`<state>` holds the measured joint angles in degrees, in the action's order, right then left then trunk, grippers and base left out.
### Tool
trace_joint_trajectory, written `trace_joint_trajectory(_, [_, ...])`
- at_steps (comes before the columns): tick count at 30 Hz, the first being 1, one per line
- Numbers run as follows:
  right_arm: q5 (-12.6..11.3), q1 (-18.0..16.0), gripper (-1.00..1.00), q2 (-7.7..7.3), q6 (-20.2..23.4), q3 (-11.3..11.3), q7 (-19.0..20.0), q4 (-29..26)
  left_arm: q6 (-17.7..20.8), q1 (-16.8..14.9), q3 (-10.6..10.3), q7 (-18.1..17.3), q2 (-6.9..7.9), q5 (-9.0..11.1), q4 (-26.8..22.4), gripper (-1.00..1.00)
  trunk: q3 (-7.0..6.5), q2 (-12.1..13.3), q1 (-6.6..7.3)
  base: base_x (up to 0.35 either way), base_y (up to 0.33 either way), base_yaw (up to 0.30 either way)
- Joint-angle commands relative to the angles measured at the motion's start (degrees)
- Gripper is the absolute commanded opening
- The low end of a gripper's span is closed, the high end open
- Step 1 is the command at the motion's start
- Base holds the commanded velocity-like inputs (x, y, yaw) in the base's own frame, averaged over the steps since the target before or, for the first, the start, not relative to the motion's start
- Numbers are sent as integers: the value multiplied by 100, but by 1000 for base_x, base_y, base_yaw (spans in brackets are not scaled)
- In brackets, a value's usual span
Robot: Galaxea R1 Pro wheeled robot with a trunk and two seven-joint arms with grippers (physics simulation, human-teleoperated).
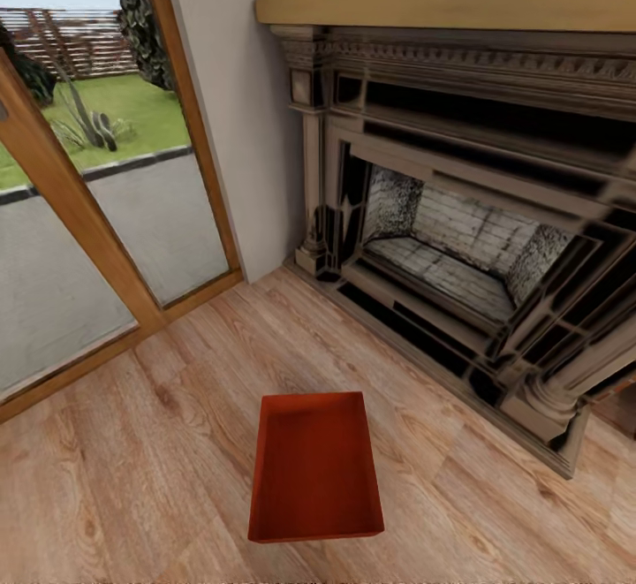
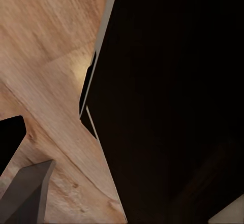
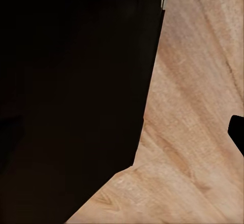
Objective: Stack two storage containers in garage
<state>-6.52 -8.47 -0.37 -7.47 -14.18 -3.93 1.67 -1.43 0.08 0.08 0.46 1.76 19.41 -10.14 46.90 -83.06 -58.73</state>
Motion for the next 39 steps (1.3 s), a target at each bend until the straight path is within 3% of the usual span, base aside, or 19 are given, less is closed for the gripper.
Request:
trace_joint_trajectory(1, [-59,-6,100,2,-36,-49,-3,18,-11,1,-4,5,0,23,-4,100,12,-2,0,0,0,0])
trace_joint_trajectory(39, [-60,-6,100,-7,-36,-49,-3,18,-13,1,-3,7,0,24,-3,100,358,-2,0,0,0,0])
